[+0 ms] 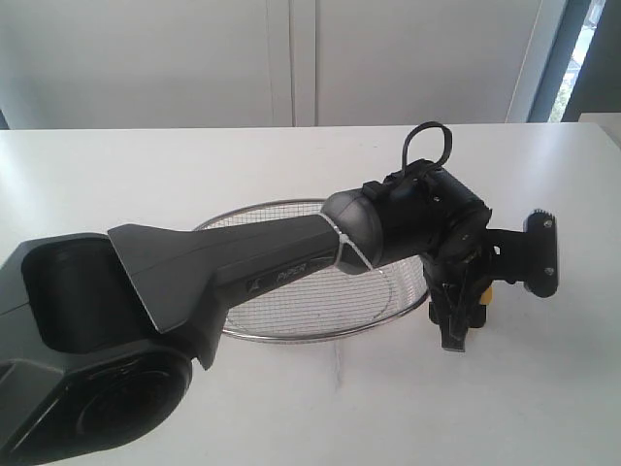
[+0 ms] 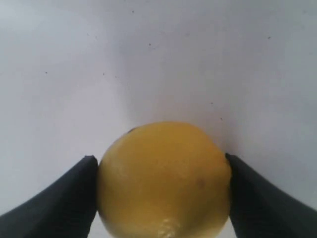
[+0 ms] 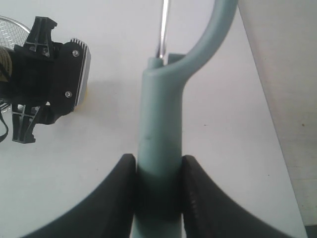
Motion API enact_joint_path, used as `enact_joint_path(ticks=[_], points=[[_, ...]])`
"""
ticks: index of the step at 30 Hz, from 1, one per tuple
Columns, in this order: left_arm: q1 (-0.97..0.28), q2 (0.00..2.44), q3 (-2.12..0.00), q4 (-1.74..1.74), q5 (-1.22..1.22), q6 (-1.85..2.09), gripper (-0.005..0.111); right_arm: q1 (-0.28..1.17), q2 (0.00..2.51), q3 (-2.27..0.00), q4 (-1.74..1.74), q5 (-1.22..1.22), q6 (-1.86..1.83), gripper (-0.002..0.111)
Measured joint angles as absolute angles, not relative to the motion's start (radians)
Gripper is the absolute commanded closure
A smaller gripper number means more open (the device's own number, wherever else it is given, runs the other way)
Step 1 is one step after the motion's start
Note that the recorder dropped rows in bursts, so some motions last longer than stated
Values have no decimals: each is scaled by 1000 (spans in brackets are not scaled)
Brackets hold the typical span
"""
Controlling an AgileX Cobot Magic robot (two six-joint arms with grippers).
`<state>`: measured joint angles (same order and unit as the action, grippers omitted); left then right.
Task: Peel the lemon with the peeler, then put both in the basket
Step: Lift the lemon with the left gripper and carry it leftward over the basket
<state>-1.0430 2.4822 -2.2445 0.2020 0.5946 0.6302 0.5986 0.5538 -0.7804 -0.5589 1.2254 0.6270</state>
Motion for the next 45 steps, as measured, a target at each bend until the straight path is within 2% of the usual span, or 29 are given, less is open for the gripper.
enact_joint_path(ticks=[1,2,15,45], points=[[-1043,2482,-2245,202,595,630,105,599,554,-780,-559,1225,627,108],[-1045,2482,-2246,202,595,632,106,599,554,-780,-559,1225,629,108],[-1079,2476,-2246,205,599,638,106,599,554,-780,-559,1225,635,108],[-1084,2242,-2246,146,866,518,107,599,554,-780,-559,1225,635,108]])
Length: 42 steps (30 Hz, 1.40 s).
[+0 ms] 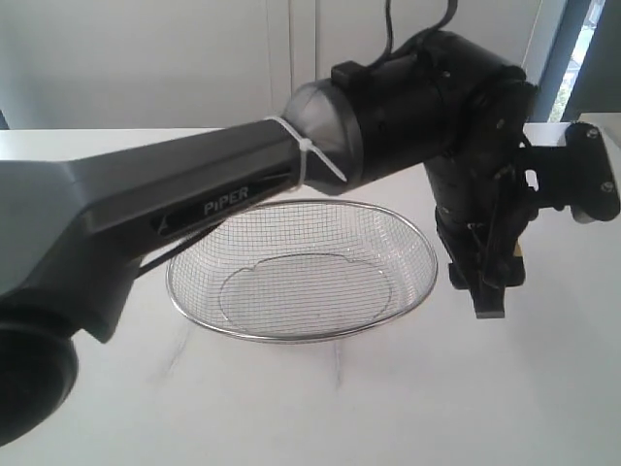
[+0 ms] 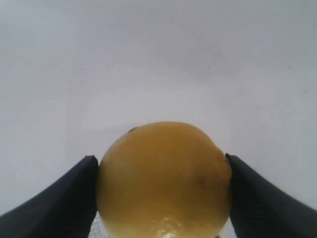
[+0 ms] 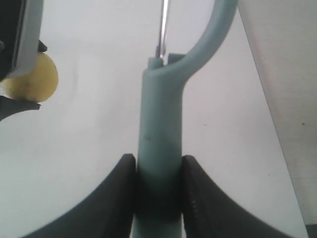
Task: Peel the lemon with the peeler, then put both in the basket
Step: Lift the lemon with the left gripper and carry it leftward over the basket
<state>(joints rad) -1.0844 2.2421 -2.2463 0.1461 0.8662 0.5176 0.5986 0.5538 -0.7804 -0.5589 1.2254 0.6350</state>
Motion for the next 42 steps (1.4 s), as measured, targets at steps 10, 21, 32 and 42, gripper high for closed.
enact_joint_path(ticks=[10,21,32,42], points=[[-1039,2151,-2243,84,1044,566,107,599,554,-780,-559,1226,635,108],[-905,1885,-1960,-97,1099,659,107,599,554,-780,-561,1226,635,108],[-755,1467,-1394,-191,944,733,107,599,553,-780,-541,1095,635,108],[-711,1247,-1136,-230,893,736,107,599,686,-780,-532,906,546,108]])
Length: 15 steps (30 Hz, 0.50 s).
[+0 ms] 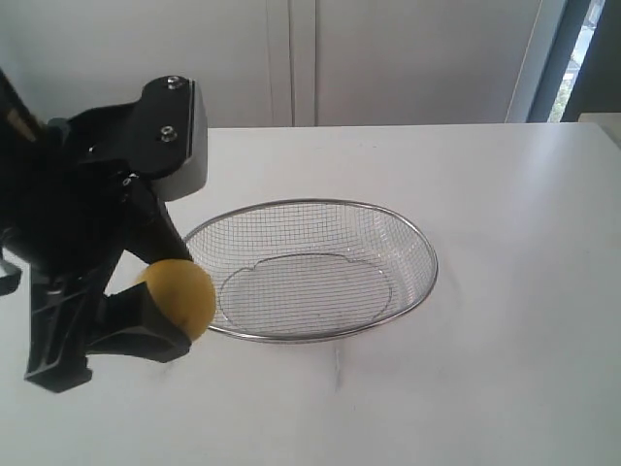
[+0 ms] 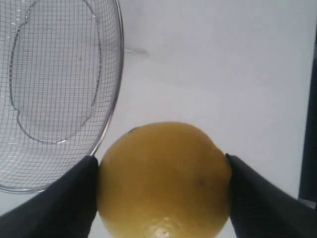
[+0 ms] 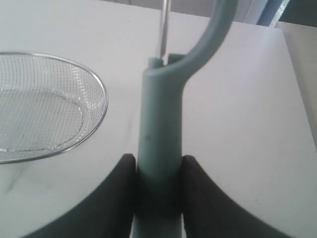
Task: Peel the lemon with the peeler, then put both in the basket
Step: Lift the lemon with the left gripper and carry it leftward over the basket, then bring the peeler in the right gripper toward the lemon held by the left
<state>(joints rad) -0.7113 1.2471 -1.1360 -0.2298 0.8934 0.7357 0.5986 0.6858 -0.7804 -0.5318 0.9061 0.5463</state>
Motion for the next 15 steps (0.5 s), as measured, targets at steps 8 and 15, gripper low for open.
enact_joint_path(ticks=[8,15], points=[[-711,1151,-1055,-242,880,736,107,599,987,-780,-342,712,201,108],[-711,1139,-1008,-281,777,736,107,599,1230,-780,-36,591,-150,108]])
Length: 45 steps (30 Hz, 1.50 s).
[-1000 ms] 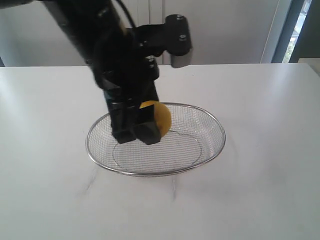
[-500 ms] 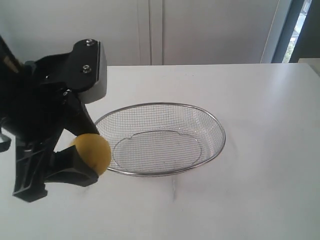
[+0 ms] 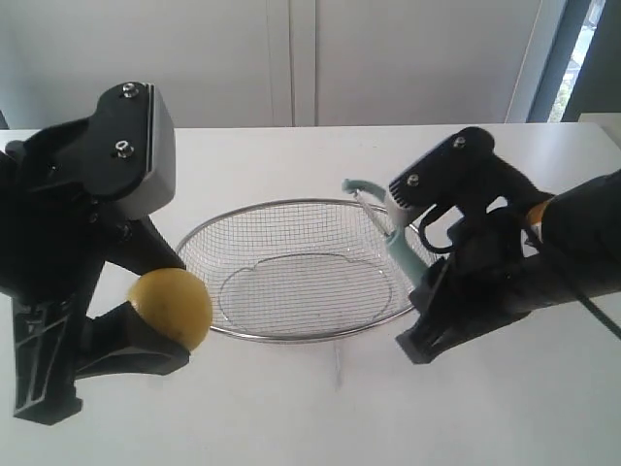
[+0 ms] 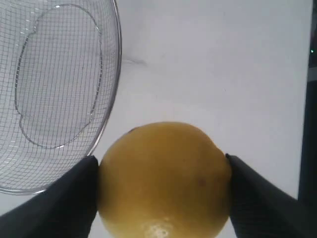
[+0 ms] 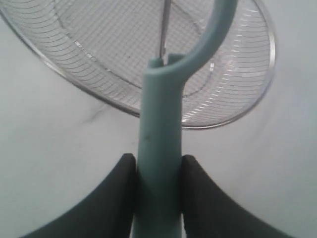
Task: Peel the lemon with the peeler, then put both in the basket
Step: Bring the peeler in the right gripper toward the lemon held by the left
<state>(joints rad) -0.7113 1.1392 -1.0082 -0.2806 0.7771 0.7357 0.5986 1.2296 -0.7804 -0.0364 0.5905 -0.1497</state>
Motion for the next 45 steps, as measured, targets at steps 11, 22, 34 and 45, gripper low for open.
enact_joint_path(ticks=[11,22,34,45], points=[[-711,1139,-924,-443,593,736,107,667,1248,-786,385,529,-455,108],[-711,1139,-919,-449,561,721,107,870,1324,-786,-386,457,264,108],[-711,1139,-919,-451,554,716,107,1069,1328,-786,-741,522,724,108],[-711,1139,-886,-449,488,696,107,1086,1328,-786,-742,515,741,108]])
